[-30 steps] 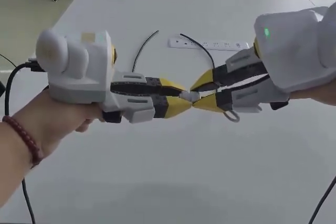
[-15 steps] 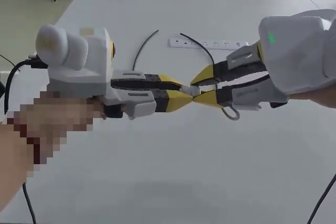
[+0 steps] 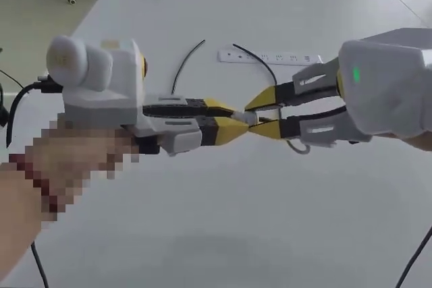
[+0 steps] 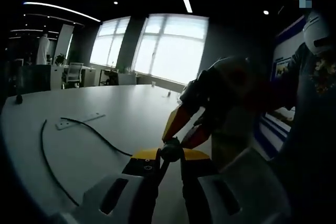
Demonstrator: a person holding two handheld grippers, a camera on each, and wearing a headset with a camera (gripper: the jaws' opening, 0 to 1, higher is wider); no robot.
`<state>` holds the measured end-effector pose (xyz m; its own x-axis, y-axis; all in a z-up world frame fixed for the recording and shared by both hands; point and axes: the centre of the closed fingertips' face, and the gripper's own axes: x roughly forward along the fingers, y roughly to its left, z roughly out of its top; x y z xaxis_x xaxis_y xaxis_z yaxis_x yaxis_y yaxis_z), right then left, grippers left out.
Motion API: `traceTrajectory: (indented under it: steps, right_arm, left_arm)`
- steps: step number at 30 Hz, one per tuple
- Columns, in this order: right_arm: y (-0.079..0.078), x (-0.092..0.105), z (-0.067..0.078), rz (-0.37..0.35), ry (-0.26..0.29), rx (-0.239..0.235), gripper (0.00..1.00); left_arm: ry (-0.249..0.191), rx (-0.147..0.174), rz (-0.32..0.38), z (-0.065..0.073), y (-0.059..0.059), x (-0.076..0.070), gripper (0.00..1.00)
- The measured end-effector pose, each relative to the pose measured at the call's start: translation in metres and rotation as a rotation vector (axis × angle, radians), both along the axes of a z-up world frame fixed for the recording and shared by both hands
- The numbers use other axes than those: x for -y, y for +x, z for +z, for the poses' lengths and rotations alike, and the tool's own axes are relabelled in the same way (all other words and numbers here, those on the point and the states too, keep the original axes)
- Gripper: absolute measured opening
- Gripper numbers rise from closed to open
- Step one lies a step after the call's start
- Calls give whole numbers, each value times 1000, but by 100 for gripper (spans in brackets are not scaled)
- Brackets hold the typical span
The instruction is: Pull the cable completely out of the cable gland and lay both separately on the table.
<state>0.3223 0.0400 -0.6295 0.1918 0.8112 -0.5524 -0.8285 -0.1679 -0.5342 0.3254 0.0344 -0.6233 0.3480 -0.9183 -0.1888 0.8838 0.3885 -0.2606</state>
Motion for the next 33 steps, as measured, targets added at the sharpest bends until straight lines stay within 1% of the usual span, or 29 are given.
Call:
traceTrajectory:
  steps: [1,2,3,4,5,6,7,8,9,10,11,12,14,16,18,19,21,22,23,24,25,27,33]
  right_arm:
    - [0,0,1,1,8,-11,7]
    - [-3,0,0,-14,26,-69,7]
    - [1,0,2,-8,28,-41,7]
    - [0,-1,3,-14,37,-62,7]
    - [-3,-1,1,-27,42,-124,7]
    - [-2,-1,2,-21,42,-95,7]
    - [-6,-1,0,-34,50,-158,7]
    - [-7,-1,-2,-46,48,-193,7]
    - [-3,-1,0,-48,53,-165,7]
    - [-6,-2,0,-47,61,-195,7]
    - [-5,-1,0,-54,58,-204,7]
    - [-5,-1,1,-48,66,-180,7]
    - [-4,-1,3,-58,74,-200,8]
    - [-2,0,4,-60,73,-187,8]
    - [-1,1,5,-74,81,-202,7]
    - [-1,1,5,-80,87,-218,7]
    - [-1,2,5,-84,86,-216,7]
    - [-2,3,5,-87,86,-223,6]
    - [-1,5,2,-96,73,-224,3]
    - [0,7,1,-98,65,-212,1]
    - [-2,7,2,-102,78,-229,0]
    - [-3,6,1,-93,73,-222,0]
    - [-2,4,-2,-101,62,-228,0]
  left_arm:
    - [-2,4,2,1,0,0,16]
    - [-3,-1,3,0,0,0,16]
    - [-5,1,7,1,0,-1,16]
    - [-6,7,10,2,1,-1,16]
    - [-2,10,7,1,0,0,16]
    - [3,28,6,1,0,0,16]
    - [7,29,4,1,0,0,16]
    - [22,30,-10,-2,-3,0,16]
    - [32,68,-3,-1,-1,0,16]
    - [35,85,-13,0,-3,-1,16]
    - [42,79,-13,-1,-4,0,16]
    - [52,112,-7,0,-2,0,16]
    - [40,97,-2,1,-1,0,17]
    - [43,115,11,1,1,-3,17]
    - [42,115,18,1,2,-4,17]
    - [39,120,13,1,1,-5,17]
    - [42,125,15,2,2,-6,17]
    - [44,131,9,2,1,-6,16]
    - [45,135,9,3,1,-7,16]
    - [45,136,9,3,1,-7,16]
    - [48,137,3,3,1,-7,16]
    - [49,141,2,3,1,-7,16]
    - [60,149,-4,1,1,-8,16]
